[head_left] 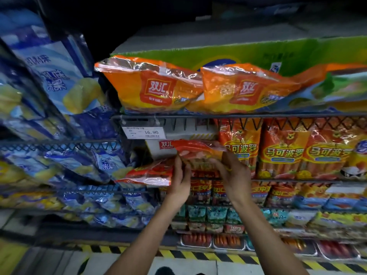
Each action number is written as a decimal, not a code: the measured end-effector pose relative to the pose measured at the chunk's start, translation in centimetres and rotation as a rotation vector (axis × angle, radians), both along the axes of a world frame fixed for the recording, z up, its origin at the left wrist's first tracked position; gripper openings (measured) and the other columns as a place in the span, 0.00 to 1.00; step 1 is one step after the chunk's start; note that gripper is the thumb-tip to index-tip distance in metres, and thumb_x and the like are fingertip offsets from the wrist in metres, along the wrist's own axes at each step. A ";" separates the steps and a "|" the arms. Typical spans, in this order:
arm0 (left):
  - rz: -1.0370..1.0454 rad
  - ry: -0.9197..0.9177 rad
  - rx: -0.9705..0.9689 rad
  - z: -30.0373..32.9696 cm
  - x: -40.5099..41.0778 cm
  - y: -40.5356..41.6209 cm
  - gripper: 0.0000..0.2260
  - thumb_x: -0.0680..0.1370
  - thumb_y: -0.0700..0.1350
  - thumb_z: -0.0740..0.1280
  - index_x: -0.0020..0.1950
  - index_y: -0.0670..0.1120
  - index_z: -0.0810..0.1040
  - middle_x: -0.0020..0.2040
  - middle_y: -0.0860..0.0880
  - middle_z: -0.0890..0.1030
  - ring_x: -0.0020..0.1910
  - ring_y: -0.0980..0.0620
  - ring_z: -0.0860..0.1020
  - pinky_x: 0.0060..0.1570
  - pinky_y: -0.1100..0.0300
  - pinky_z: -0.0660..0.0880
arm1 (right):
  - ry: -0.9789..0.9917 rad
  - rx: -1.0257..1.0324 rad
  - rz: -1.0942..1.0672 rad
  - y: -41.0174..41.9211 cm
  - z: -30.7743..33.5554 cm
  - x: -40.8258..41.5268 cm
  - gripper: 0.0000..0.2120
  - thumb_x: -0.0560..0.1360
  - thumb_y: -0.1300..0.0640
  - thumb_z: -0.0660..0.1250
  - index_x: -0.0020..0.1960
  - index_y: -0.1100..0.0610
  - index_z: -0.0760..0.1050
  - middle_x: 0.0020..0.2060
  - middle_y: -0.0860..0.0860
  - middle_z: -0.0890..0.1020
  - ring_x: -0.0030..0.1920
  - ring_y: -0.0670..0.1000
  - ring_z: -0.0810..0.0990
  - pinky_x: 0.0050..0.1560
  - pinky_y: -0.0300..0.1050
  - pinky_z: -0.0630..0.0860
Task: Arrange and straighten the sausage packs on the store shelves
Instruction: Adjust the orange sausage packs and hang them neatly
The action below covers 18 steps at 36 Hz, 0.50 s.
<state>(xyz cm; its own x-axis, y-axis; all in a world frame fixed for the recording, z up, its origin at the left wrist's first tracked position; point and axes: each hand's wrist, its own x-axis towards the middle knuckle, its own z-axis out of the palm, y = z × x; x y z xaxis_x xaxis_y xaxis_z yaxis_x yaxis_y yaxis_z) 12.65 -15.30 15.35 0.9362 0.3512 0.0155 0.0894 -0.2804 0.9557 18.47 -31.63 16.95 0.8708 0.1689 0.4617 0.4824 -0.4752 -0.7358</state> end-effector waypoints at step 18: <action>0.059 -0.106 0.130 -0.1 0.9 -0.5 0.21 0.85 0.56 0.53 0.79 0.61 0.58 0.78 0.57 0.66 0.76 0.62 0.64 0.75 0.55 0.66 | -0.120 -0.077 -0.042 -0.3 0.9 1.4 0.13 0.82 0.46 0.62 0.41 0.47 0.64 0.23 0.44 0.62 0.26 0.48 0.71 0.25 0.40 0.57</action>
